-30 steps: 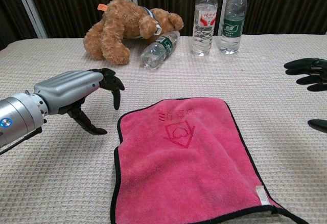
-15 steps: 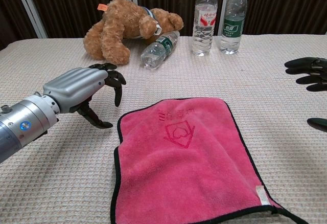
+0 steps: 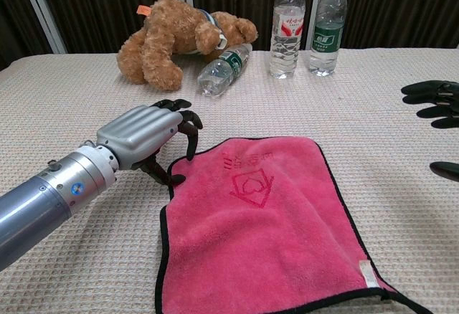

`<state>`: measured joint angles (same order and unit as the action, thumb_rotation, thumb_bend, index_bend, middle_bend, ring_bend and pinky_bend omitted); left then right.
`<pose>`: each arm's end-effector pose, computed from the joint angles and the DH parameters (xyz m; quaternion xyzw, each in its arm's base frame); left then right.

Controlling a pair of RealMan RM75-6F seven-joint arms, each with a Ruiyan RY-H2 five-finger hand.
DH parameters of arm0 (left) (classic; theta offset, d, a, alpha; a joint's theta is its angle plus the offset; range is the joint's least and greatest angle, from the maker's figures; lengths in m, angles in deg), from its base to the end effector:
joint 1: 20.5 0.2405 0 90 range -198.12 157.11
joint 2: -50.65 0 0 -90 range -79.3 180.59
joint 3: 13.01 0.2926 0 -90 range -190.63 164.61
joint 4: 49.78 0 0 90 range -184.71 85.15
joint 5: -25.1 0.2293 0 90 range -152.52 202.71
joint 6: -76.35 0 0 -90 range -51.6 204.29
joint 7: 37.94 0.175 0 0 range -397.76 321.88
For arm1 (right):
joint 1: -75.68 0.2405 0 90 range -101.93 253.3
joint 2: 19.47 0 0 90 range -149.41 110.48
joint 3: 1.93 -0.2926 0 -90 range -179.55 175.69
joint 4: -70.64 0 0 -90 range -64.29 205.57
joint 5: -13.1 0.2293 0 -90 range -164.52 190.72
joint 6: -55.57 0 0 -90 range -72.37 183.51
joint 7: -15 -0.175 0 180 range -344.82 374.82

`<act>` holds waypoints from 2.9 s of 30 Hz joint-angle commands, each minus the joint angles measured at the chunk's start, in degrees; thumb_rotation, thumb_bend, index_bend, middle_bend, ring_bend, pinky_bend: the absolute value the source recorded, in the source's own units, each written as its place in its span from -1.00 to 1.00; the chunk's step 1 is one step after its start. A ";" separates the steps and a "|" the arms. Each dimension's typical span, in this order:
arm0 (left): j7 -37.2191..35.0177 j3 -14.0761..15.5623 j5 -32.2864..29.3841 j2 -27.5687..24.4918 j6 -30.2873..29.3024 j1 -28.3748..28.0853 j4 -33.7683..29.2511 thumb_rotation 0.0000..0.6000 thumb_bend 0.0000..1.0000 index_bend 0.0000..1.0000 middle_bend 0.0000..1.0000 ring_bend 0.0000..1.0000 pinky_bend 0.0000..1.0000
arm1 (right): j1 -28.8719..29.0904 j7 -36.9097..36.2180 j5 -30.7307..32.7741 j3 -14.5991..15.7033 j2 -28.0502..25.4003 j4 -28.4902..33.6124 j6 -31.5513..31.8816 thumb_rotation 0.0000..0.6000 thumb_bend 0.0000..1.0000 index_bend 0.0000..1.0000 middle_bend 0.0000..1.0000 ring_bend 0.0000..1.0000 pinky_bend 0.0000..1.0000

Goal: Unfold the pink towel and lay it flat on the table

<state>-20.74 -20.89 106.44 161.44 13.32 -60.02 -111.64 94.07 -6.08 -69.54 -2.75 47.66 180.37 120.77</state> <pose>-0.1459 0.3648 -0.1444 -0.7590 -0.2868 -0.4195 0.4070 -0.2390 -0.2499 0.0552 0.5501 -0.6306 0.4687 0.2829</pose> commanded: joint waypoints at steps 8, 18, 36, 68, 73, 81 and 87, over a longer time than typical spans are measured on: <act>-0.99 0.53 0.62 -2.17 -0.62 0.46 -0.37 1.00 -0.66 -0.02 -0.62 -1.00 -1.00 | -0.20 -1.89 -0.71 0.03 -0.75 0.24 -0.01 1.00 -0.36 -1.00 -1.00 -1.00 -1.00; -0.69 1.17 0.65 -4.30 -0.57 1.03 -1.60 1.00 -0.66 -0.06 -0.62 -1.00 -1.00 | -0.44 -1.58 -0.35 -0.11 -0.06 0.32 0.18 1.00 -0.36 -1.00 -1.00 -1.00 -1.00; -0.47 2.30 2.24 -1.26 -1.73 0.94 1.57 1.00 -0.66 -0.08 -0.62 -1.00 -1.00 | -0.61 -1.45 0.17 -0.30 0.26 0.21 -0.08 1.00 -0.36 -1.00 -1.00 -1.00 -1.00; -5.77 3.30 5.66 0.21 -4.48 1.21 4.73 1.00 -0.09 0.06 -0.60 -1.00 -1.00 | -0.86 -0.88 -0.44 0.10 0.42 0.58 -0.30 1.00 -0.36 -1.00 -1.00 -1.00 -1.00; -5.77 3.35 5.63 -0.45 -4.32 1.33 4.51 1.00 -0.02 0.07 -0.60 -1.00 -1.00 | -0.95 -0.92 -0.56 0.28 0.49 0.51 -0.34 1.00 -0.36 -1.00 -1.00 -1.00 -1.00; -5.65 3.65 5.85 -2.00 -4.43 1.64 4.41 1.00 -0.02 0.07 -0.59 -1.00 -1.00 | -1.01 -1.13 -0.77 0.23 0.37 0.57 -0.13 1.00 -0.36 -1.00 -1.00 -1.00 -1.00; -5.50 4.11 6.16 -3.94 -4.45 1.98 4.24 1.00 -0.02 0.07 -0.59 -1.00 -1.00 | -1.14 -1.31 -1.03 0.31 0.24 0.76 0.05 1.00 -0.36 -1.00 -1.00 -1.00 -1.00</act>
<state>-26.29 -16.89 112.54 157.70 8.84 -58.11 -107.40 92.94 -7.39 -70.57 -2.44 47.90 181.13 120.82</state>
